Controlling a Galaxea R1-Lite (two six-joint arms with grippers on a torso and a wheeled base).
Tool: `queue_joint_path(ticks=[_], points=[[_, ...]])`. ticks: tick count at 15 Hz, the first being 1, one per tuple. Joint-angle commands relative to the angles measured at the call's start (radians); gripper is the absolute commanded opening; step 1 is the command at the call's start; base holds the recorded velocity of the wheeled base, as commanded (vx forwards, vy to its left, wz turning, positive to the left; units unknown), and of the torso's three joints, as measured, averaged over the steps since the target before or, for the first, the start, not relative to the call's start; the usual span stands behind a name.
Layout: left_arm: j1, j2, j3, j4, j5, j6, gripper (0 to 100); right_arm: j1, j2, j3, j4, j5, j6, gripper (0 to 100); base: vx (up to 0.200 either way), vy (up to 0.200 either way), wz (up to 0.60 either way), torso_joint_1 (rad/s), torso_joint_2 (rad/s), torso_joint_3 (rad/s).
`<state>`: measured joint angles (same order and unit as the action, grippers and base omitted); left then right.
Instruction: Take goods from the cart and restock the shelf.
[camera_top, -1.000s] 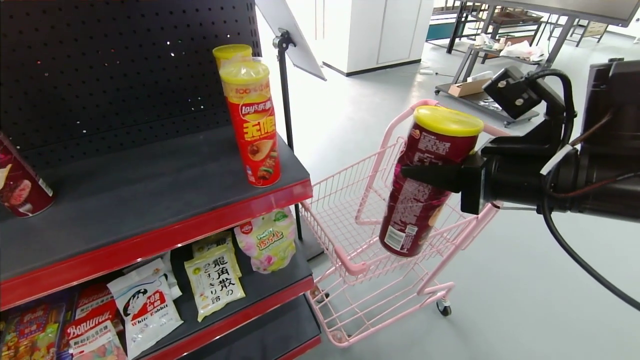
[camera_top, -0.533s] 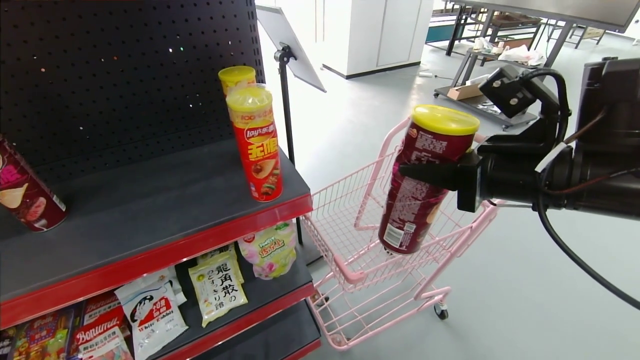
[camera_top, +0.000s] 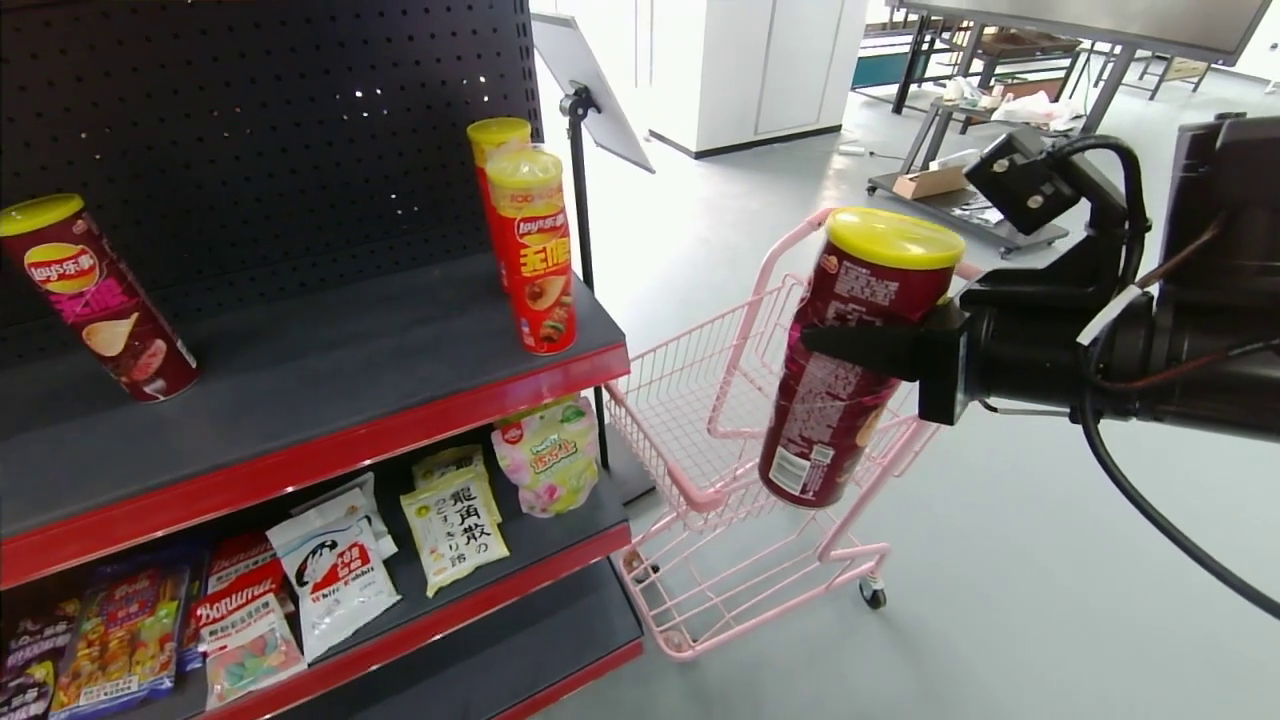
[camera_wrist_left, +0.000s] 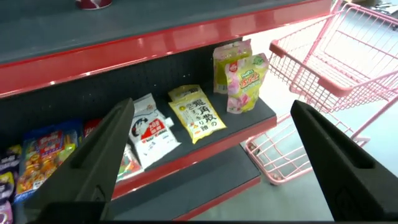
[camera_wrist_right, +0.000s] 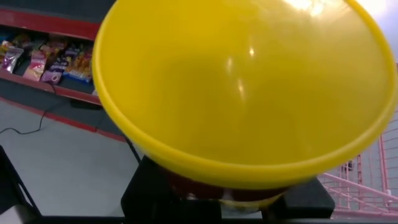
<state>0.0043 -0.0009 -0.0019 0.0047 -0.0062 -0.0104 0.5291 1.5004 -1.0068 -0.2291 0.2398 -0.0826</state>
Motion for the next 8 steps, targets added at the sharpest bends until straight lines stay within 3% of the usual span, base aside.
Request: queue_joint_path(ticks=[1,7,8], points=[[0.0,0.001,0.0,0.0,0.0,0.0,100,0.0,0.0,0.002,0.002,0.001,0.0,0,0.0,0.0,0.6,-0.007,0.01,0.007],[0.0,0.001,0.0,0.001,0.0,0.001,100,0.0,0.0,-0.001,0.002,0.004,0.0,0,0.0,0.0,0.6,0.005,0.0,0.002],[0.0,0.001,0.0,0.0,0.0,0.0,100,0.0,0.0,-0.001,0.002,0.004,0.0,0,0.0,0.0,0.0,0.0,0.0,0.0]])
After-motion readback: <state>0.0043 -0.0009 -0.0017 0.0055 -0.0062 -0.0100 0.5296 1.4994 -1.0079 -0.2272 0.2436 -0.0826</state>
